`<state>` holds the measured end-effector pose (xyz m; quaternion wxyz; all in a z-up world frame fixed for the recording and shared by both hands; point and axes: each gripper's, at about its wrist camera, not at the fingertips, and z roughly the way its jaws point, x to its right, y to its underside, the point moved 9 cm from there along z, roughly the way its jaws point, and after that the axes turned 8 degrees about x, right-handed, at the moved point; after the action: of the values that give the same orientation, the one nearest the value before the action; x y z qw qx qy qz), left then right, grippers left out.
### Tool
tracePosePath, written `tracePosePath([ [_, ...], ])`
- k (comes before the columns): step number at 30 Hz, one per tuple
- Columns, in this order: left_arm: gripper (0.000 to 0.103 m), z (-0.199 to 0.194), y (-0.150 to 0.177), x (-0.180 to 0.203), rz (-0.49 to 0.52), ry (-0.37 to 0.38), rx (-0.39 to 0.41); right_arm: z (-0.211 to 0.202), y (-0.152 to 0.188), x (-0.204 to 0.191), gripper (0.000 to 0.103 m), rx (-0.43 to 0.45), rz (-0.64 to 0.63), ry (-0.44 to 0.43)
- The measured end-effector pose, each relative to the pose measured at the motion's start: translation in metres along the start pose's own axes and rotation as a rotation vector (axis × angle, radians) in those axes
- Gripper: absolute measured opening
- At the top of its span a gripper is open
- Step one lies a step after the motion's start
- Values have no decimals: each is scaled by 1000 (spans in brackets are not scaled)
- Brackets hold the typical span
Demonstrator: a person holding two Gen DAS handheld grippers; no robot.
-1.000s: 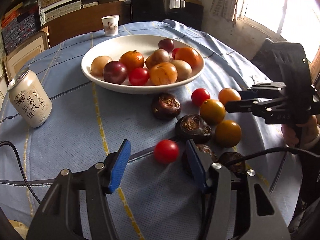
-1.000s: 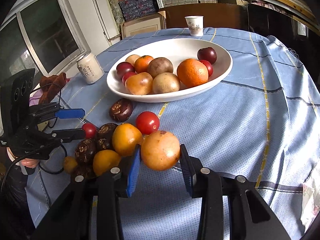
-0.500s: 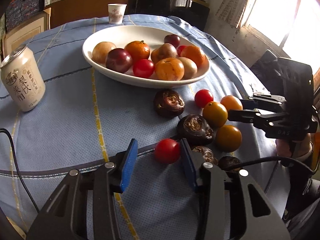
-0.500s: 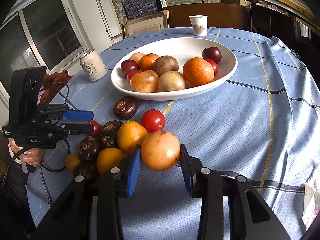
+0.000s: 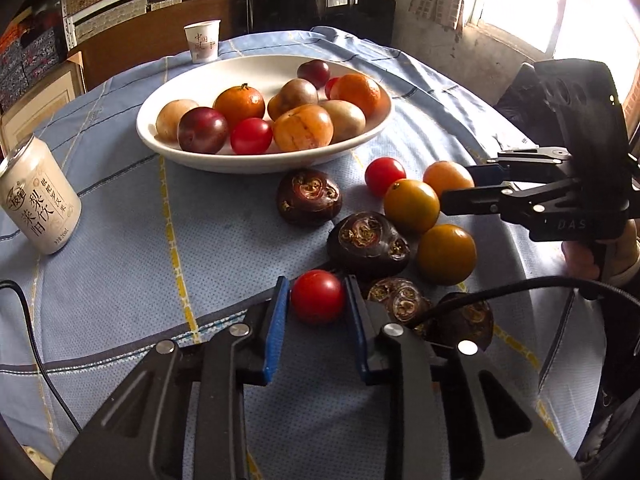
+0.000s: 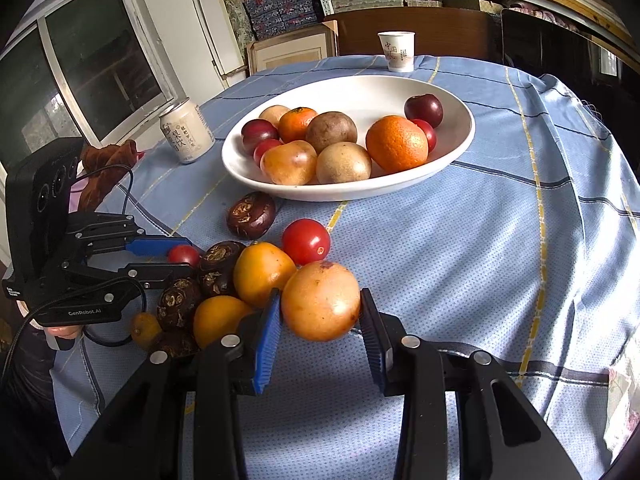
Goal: Organize fruits
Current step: 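Lift both fruits over the plate and open both tools to release them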
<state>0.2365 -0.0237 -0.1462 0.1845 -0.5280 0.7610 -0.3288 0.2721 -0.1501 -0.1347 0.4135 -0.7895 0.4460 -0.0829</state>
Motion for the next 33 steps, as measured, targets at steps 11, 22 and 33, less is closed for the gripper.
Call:
tracePosePath([
  [11, 25, -15, -11, -9, -83, 40, 65, -11, -14, 6, 39, 76, 93, -90],
  [22, 25, -6, -109, -52, -211, -1, 132, 6, -107, 22, 39, 271, 296, -22],
  [33, 28, 78, -168, -88, -276, -68, 56, 70, -134, 53, 39, 283, 287, 67],
])
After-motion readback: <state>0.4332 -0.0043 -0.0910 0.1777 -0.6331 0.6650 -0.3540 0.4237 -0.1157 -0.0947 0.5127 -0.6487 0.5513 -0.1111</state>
